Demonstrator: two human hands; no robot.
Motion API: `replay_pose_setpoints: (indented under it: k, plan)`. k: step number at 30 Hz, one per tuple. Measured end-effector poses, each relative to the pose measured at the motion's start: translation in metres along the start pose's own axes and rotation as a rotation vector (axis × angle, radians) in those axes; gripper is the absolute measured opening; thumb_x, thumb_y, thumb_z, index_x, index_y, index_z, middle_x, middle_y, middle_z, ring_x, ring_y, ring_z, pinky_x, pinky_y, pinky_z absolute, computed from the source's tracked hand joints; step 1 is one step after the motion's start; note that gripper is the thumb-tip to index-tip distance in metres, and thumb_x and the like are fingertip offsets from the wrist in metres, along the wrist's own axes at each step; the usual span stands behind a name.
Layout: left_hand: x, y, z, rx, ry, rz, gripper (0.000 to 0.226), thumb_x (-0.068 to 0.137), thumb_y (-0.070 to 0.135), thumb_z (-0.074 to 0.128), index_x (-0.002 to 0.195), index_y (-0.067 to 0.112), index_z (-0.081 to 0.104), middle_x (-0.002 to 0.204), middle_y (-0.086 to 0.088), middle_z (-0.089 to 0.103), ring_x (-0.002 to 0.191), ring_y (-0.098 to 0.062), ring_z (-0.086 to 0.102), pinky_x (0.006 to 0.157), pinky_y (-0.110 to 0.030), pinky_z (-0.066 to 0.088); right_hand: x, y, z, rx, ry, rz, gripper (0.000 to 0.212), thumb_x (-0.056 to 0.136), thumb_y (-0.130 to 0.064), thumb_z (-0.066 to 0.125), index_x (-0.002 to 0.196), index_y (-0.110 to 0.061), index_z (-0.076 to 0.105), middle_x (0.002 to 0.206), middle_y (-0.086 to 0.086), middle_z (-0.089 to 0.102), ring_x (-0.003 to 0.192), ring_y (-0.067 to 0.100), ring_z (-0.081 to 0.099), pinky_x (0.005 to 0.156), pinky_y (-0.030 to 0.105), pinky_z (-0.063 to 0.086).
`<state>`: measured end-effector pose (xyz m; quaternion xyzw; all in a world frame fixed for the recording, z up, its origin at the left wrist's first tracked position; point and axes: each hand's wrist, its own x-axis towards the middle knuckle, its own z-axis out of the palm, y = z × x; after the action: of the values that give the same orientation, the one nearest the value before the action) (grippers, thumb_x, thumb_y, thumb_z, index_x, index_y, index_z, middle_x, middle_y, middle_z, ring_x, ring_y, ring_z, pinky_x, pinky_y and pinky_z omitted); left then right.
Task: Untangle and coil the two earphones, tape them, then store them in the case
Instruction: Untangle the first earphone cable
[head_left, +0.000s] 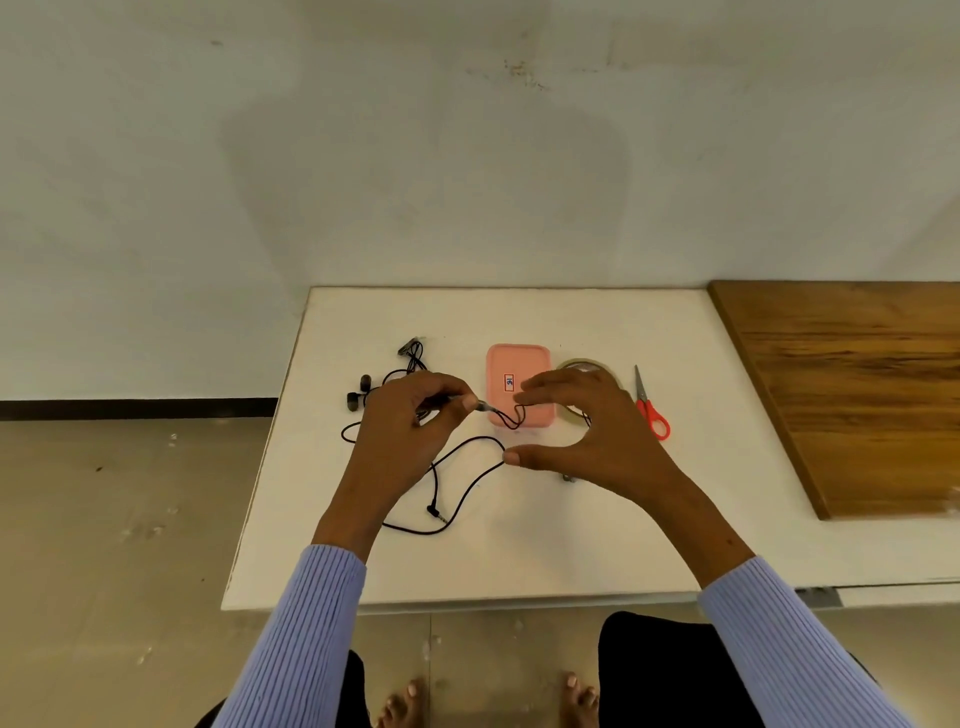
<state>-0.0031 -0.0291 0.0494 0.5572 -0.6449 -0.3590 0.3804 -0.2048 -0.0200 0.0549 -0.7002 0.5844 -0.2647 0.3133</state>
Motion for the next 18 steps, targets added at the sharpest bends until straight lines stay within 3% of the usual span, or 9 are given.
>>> replay_pose_setpoints:
  k: [2,7,10,12,14,18]
  plan:
    - [0.0,0.001,0.001,0.0,-0.01,0.005,0.006,0.086,0.018,0.065,0.084,0.021,0.07,0.086,0.009,0.07,0.084,-0.002,0.063,0.075,-0.008,0.044,0.002,-0.005,0.005,0.047,0.013,-0.006,0.051,0.057,-0.06,0.071,0.102,-0.036,0.068,0.106,-0.028,0.057,0.107,-0.007,0.047,0.094,0.021,0.037]
    - [0.001,0.001,0.001,0.024,-0.028,0.015,0.007,0.086,0.018,0.065,0.083,0.022,0.07,0.083,0.01,0.068,0.084,-0.004,0.062,0.076,-0.011,0.045,0.007,-0.006,0.011,0.154,-0.08,0.005,0.013,0.082,-0.029,0.067,0.091,-0.023,0.075,0.079,-0.014,0.071,0.086,0.0,0.062,0.081,0.014,0.044]
    - [0.001,-0.001,-0.003,0.027,-0.026,-0.013,0.007,0.086,0.018,0.065,0.084,0.021,0.071,0.083,0.008,0.069,0.086,-0.008,0.063,0.079,-0.017,0.047,0.006,-0.006,-0.002,0.201,-0.133,0.068,0.009,0.082,-0.025,0.068,0.079,-0.02,0.074,0.078,-0.003,0.072,0.079,-0.001,0.062,0.075,0.005,0.042]
    - [0.0,-0.002,-0.005,0.018,-0.02,-0.027,0.007,0.086,0.017,0.065,0.086,0.018,0.072,0.085,0.005,0.07,0.087,-0.01,0.063,0.08,-0.019,0.047,0.004,-0.002,-0.012,0.24,-0.147,0.131,0.011,0.083,-0.024,0.068,0.078,-0.016,0.074,0.074,-0.005,0.07,0.074,-0.001,0.061,0.075,0.011,0.043]
    - [0.0,-0.002,-0.009,-0.001,0.0,-0.042,0.007,0.085,0.016,0.066,0.086,0.018,0.073,0.086,0.003,0.071,0.084,-0.01,0.063,0.075,-0.013,0.044,0.002,0.004,-0.021,0.314,-0.145,0.203,0.009,0.082,-0.023,0.069,0.08,-0.017,0.075,0.069,-0.004,0.07,0.071,0.003,0.062,0.073,0.017,0.046]
    - [-0.003,-0.001,-0.013,-0.029,0.017,-0.078,0.012,0.084,0.013,0.067,0.08,0.025,0.071,0.079,0.01,0.069,0.073,-0.001,0.061,0.067,-0.004,0.041,-0.003,0.013,-0.035,0.406,-0.117,0.278,0.008,0.079,-0.019,0.072,0.081,-0.012,0.075,0.064,0.001,0.067,0.061,0.007,0.057,0.064,0.012,0.046]
